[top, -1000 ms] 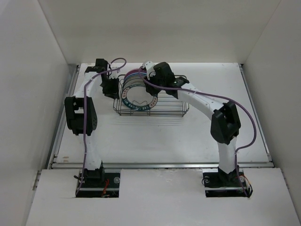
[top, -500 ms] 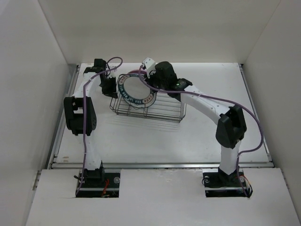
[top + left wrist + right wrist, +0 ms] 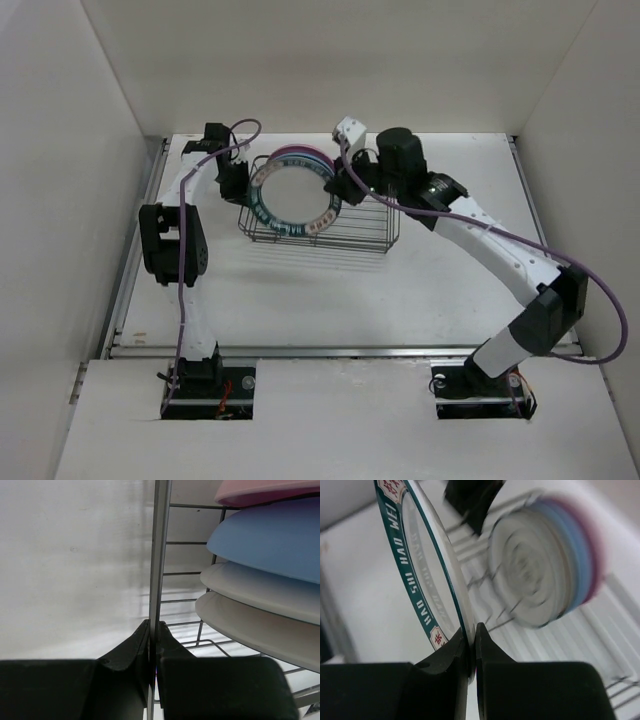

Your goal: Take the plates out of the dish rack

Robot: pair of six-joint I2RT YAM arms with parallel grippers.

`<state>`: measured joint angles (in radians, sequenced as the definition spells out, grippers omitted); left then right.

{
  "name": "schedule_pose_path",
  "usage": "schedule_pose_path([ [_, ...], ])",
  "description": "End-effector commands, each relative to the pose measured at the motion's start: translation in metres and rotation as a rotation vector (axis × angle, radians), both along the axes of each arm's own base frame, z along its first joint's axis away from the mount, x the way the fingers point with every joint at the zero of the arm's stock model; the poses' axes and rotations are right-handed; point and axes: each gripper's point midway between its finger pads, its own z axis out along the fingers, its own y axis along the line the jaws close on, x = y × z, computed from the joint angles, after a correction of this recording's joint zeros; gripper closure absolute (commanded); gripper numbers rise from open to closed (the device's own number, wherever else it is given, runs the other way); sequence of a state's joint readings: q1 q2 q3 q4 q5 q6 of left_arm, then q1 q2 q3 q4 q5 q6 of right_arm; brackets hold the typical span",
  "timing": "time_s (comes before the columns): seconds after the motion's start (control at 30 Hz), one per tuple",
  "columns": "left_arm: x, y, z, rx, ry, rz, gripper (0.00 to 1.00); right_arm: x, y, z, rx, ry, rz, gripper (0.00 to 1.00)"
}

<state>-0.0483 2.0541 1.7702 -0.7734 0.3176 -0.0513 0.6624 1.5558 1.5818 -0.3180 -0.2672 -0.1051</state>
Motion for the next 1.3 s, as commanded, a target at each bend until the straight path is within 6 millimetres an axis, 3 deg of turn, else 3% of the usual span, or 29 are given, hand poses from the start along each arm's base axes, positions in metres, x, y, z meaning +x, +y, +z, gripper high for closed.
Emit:
schedule_pose_path([
  [0.0,0.029,-0.014,0.023,-0.058,-0.085,0.092,1.00,-0.058,0.013,-0.105,-0.113,0.371,0.221,1.00],
  [0.03,0.031,-0.015,0.024,-0.068,-0.088,0.111,1.00,-0.061,0.011,-0.138,-0.152,0.449,0.211,1.00],
  [0.17,0.027,-0.025,0.024,-0.139,-0.058,0.167,1.00,-0.072,0.020,-0.191,-0.174,0.654,0.236,1.00],
  [0.27,0.024,-0.026,0.023,-0.149,-0.071,0.162,1.00,-0.070,0.027,-0.215,-0.168,0.744,0.215,1.00],
  [0.4,0.025,-0.019,0.020,-0.053,-0.097,0.127,1.00,-0.062,0.032,-0.227,-0.177,0.721,0.145,1.00],
  [0.47,0.023,-0.014,0.018,-0.017,-0.083,0.108,1.00,-0.056,0.026,-0.233,-0.193,0.706,0.087,0.91],
  [0.5,0.024,-0.012,0.016,-0.006,-0.077,0.114,1.00,-0.057,0.027,-0.238,-0.208,0.708,0.080,0.74],
  [0.6,0.026,-0.014,0.019,0.012,-0.097,0.088,1.00,-0.060,0.020,-0.250,-0.246,0.739,0.055,0.49],
  [0.7,0.027,-0.012,0.019,0.024,-0.101,0.084,1.00,-0.062,0.016,-0.257,-0.262,0.748,0.042,0.43],
  [0.8,0.028,-0.011,0.026,0.027,-0.111,0.074,1.00,-0.054,0.015,-0.232,-0.235,0.683,0.022,0.40],
  [0.83,0.030,-0.012,0.029,0.026,-0.120,0.075,1.00,-0.047,0.016,-0.205,-0.202,0.620,0.008,0.36],
  [1.0,0.024,-0.018,0.030,0.071,-0.126,0.015,1.00,-0.046,0.018,-0.115,-0.098,0.424,0.050,0.29],
  [1.1,0.027,-0.015,0.033,0.086,-0.139,0.013,1.00,-0.019,0.015,-0.075,-0.037,0.295,-0.034,0.26],
  [1.17,0.027,-0.013,0.030,0.101,-0.131,0.009,1.00,0.017,0.001,-0.053,0.014,0.236,-0.144,0.28],
  [1.2,0.027,-0.018,0.030,0.101,-0.127,0.000,1.00,0.036,0.001,-0.069,-0.008,0.253,-0.182,0.37],
  [1.27,0.028,-0.016,0.033,0.112,-0.130,0.005,1.00,0.062,-0.008,-0.085,-0.056,0.278,-0.246,0.44],
])
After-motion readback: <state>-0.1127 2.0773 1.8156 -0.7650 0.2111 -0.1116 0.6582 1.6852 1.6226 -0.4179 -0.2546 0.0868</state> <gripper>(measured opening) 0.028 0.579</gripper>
